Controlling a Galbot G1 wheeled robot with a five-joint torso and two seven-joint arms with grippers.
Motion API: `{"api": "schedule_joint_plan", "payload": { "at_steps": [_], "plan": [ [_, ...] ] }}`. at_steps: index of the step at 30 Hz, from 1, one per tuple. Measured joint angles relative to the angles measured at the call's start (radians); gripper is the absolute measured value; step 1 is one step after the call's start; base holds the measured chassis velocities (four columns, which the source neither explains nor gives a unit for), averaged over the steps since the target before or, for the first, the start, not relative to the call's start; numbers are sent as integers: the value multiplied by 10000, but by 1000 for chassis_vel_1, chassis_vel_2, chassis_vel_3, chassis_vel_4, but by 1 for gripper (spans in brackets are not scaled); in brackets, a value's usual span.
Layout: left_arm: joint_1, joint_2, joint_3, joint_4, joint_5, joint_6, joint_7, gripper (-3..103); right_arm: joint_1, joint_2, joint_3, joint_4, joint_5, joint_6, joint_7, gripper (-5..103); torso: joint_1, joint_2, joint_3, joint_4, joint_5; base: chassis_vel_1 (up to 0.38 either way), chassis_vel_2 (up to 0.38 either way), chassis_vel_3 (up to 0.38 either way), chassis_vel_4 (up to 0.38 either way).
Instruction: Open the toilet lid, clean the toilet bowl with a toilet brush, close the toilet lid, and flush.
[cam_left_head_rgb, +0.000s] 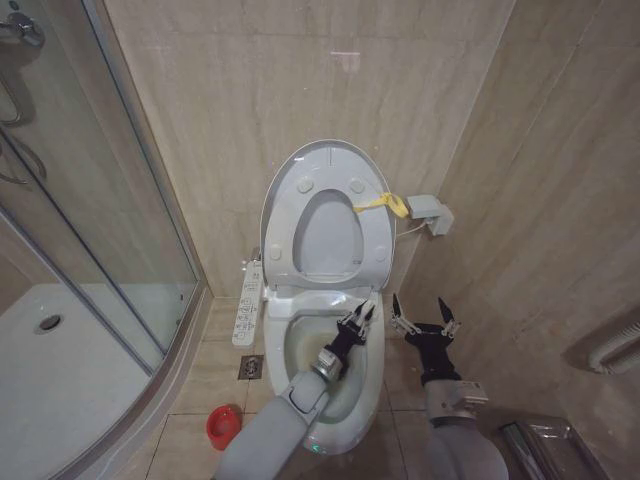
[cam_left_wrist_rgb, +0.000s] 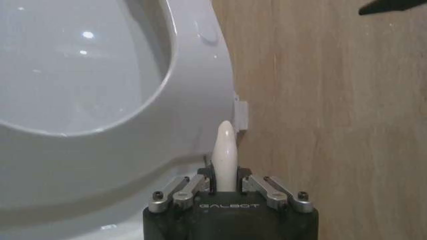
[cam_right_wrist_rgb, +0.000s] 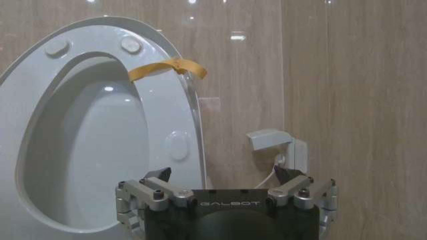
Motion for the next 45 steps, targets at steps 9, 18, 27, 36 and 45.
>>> {"api": "schedule_joint_plan", "payload": {
  "at_steps": [9, 18, 27, 36, 45],
  "plan": [
    [-12, -263, 230, -158, -36, 194, -3, 21, 0, 0, 0, 0, 0, 0, 0, 100, -1, 1, -1, -6, -1, 0, 0, 0, 0],
    [-172, -613, 79, -645, -161, 334, -26, 21, 0, 0, 0, 0, 0, 0, 0, 100, 0, 1, -1, -6, 0, 0, 0, 0, 0],
    [-201, -748, 91, -283, -19, 213, -10, 21, 0, 0, -1, 0, 0, 0, 0, 100, 0, 0, 0, -2, 0, 0, 0, 0, 0],
    [-302, -767, -79, 336, 149, 43, 53, 21, 0, 0, -1, 0, 0, 0, 0, 100, 0, 0, 0, -5, -2, 0, 0, 0, 0],
    [-251, -234, -639, 1178, 234, -347, 165, 21, 0, 0, -1, 0, 0, 0, 0, 100, 0, 0, 0, -3, -3, 0, 0, 0, 0]
  ]
}}
